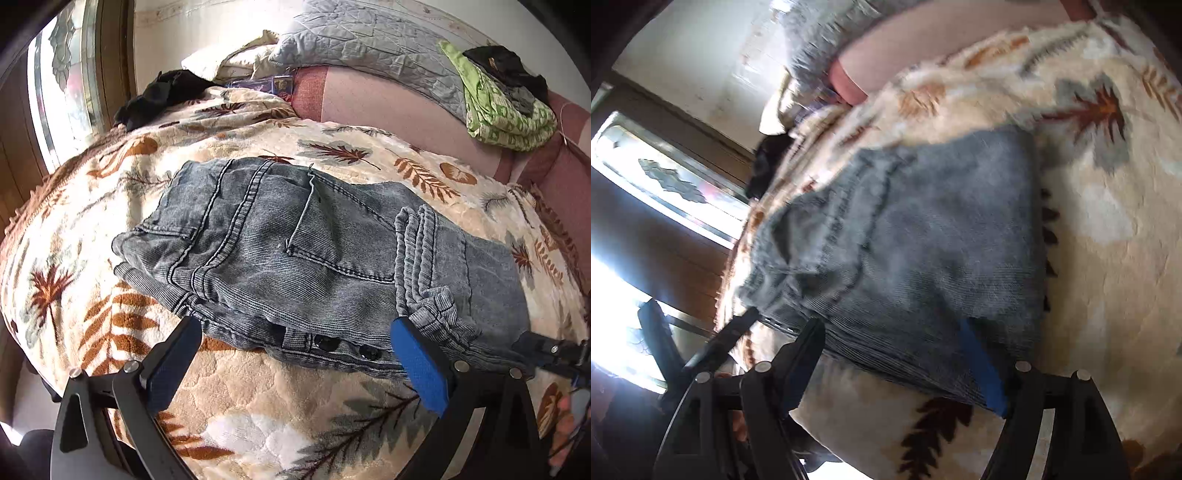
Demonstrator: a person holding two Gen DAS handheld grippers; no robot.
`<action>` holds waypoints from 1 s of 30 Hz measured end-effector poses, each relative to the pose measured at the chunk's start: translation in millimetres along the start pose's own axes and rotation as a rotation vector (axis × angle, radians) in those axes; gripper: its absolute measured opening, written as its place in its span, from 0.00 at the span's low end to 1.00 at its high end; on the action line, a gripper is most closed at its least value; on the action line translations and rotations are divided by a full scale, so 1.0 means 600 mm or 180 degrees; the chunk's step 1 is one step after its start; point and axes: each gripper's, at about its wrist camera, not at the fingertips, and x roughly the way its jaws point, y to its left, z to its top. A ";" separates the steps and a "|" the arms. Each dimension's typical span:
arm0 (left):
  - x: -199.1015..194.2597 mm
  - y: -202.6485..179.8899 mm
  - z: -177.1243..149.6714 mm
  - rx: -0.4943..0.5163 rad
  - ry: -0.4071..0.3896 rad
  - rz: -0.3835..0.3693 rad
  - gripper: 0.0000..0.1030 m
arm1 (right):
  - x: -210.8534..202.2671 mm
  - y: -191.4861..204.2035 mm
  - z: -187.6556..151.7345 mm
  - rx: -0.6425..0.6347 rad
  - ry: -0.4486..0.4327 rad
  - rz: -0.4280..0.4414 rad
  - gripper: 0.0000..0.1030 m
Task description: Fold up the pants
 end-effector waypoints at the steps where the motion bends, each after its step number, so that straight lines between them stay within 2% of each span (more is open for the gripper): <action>1: -0.001 0.011 0.000 -0.0104 -0.0005 -0.0049 0.99 | -0.011 0.002 0.000 0.0006 -0.0098 0.0042 0.75; 3: 0.000 0.031 0.000 -0.0262 -0.0020 -0.0073 0.99 | -0.027 0.017 0.006 -0.0102 -0.0163 0.0141 0.75; 5: 0.007 0.049 0.002 -0.0376 0.0021 -0.0062 0.99 | -0.034 0.024 0.005 -0.0183 -0.0294 0.0111 0.75; 10: 0.015 0.086 0.000 -0.0637 0.0007 -0.0064 0.99 | -0.029 0.019 0.002 -0.0144 -0.0341 0.0080 0.75; 12: 0.023 0.095 -0.001 -0.0699 0.0044 -0.0061 0.99 | -0.025 0.014 0.002 -0.0107 -0.0291 0.0103 0.75; 14: 0.031 0.102 -0.001 -0.0758 0.0092 -0.0081 0.99 | -0.004 0.002 -0.001 -0.0051 -0.0101 0.0043 0.76; 22: 0.023 0.104 0.011 -0.0825 0.0141 -0.0246 0.99 | -0.020 0.017 0.000 -0.0134 -0.0271 0.0106 0.76; 26: 0.032 0.094 0.015 -0.0802 0.0312 -0.0388 0.99 | -0.015 0.043 0.016 -0.0010 -0.0173 0.0561 0.75; 28: 0.034 0.088 0.019 -0.0809 0.0359 -0.0416 0.99 | 0.006 0.059 0.035 0.0178 -0.0013 0.0952 0.76; 29: 0.033 0.084 0.020 -0.0773 0.0382 -0.0426 0.99 | 0.012 0.063 0.042 0.0271 -0.0043 0.1072 0.75; 30: 0.032 0.080 0.021 -0.0718 0.0403 -0.0435 0.99 | 0.016 0.067 0.046 0.0317 -0.0098 0.1055 0.75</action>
